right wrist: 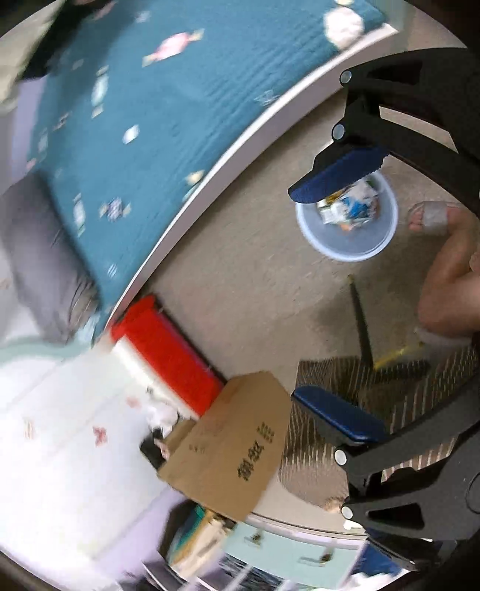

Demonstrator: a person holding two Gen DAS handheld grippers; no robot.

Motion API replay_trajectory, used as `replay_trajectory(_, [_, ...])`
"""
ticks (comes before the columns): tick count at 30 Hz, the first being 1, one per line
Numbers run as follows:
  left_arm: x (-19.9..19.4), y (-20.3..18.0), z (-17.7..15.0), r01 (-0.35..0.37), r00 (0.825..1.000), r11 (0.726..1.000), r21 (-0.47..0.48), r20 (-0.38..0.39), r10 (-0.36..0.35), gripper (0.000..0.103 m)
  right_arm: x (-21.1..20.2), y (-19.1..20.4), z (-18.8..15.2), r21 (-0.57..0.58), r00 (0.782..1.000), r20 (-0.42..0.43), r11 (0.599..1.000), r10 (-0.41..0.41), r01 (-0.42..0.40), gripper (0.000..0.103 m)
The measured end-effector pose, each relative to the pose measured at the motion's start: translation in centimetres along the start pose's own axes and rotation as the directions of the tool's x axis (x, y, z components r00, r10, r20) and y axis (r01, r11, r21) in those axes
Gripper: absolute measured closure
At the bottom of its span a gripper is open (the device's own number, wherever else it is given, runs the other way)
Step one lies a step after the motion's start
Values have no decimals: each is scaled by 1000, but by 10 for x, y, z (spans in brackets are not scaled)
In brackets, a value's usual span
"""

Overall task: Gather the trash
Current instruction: 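Move both tools back over the table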

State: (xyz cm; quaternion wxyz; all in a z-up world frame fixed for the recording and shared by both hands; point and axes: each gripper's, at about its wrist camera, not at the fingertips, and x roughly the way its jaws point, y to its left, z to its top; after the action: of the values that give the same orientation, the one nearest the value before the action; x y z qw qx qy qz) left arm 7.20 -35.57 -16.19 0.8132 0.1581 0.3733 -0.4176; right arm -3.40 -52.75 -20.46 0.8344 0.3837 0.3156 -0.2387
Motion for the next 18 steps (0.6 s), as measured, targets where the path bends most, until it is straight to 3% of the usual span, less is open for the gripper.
replay_trajectory(4, [-42, 44, 3, -92, 990, 995, -40, 105, 95, 7, -17, 67, 7, -96, 996, 47, 993, 73, -68, 6])
replay_trajectory(7, [-72, 91, -1, -174, 969, 981, -82, 164, 185, 7, -19, 121, 3, -187, 991, 47, 976, 126, -115, 6])
replay_trajectory(14, [-112, 184, -19, -317, 919, 936, -155, 196, 343, 7, 8, 236, -23, -368, 978, -17, 908, 209, -201, 6])
replay_trajectory(18, [-129, 236, -34, -370, 895, 907, -201, 186, 406, 7, 33, 285, -40, -430, 974, -67, 874, 217, -225, 6])
